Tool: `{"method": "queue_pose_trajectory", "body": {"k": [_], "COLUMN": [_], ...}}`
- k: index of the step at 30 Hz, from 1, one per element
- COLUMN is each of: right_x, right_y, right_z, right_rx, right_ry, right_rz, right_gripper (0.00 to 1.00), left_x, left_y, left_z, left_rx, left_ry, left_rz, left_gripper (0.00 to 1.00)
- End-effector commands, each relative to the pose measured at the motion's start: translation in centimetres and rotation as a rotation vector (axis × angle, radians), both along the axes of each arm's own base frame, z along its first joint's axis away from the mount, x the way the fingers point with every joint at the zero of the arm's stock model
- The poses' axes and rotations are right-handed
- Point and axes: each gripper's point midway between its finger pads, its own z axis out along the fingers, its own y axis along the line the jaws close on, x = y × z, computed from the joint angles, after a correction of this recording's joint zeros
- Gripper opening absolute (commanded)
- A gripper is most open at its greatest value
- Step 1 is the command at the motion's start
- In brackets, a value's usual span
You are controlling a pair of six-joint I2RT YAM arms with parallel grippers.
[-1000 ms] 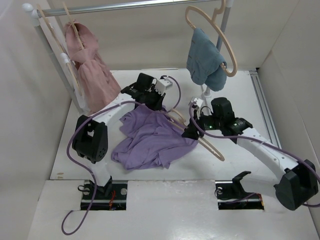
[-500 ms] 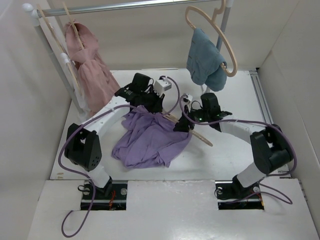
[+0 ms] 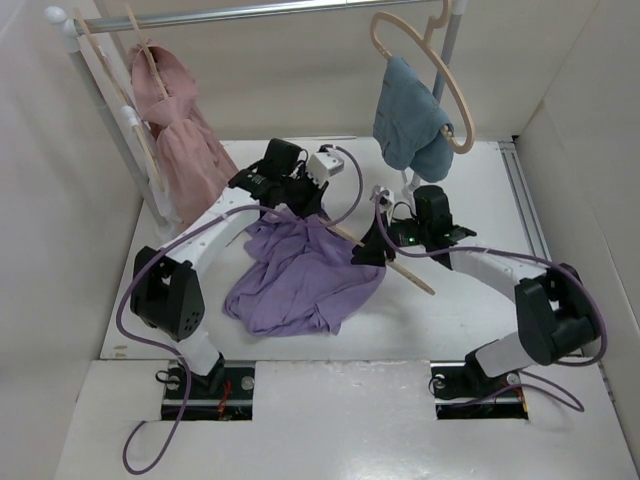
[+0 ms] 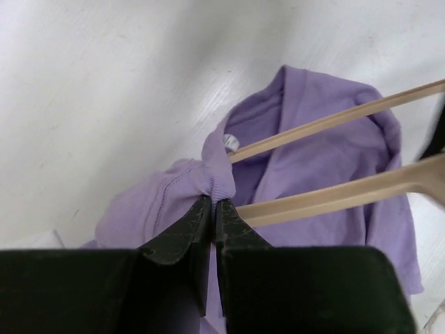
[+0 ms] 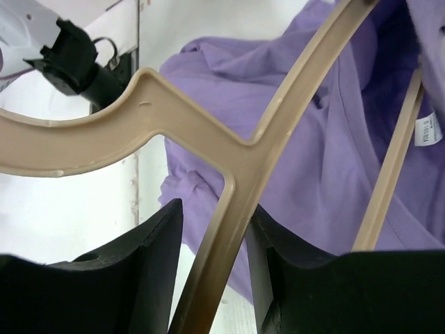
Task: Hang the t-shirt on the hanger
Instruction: Place tshirt on hanger
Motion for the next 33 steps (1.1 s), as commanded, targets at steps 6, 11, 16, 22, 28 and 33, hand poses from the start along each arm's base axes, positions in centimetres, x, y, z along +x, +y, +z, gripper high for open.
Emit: {"method": "queue_pose_trajectory", "body": {"k": [6, 11, 16, 22, 28, 33], "right_x": [3.0, 3.9, 4.2, 3.8, 3.4, 3.2], "right_y": [3.1, 4.0, 4.1, 4.2, 4.4, 4.8], "right_z": [-1.0, -0.1, -3.0, -4.7, -5.3, -4.9], "right_rx": [0.042, 0.059, 0.033, 0.008, 0.001, 0.01], "right_ry": [-0.026, -0.066, -0.017, 0.0, 0.017, 0.009], "right_rz": [0.134, 0.153, 0.157, 0.153, 0.162, 0.179], "right_gripper": [0.0, 0.0, 0.0, 0.0, 0.0, 0.0], "left_x": [-4.8, -8.5, -10.4, -8.2, -8.5, -6.8], "left_y": [-2.6, -1.3, 0.2, 1.1, 2.6, 3.1], "left_z": [4.0, 0.0, -3.2, -2.6, -1.1, -0.3], "left_rx": [-0.151, -0.141, -0.11, -0.045, 0.035, 0.09], "left_ry": [-0.027, 0.091, 0.091, -0.009, -0.186, -0.343], "left_rz": [-0.192, -0.208, -0.217, -0.197, -0.336, -0.36], "left_gripper": [0.0, 0.02, 0.42, 0.56, 0.68, 0.86]}}
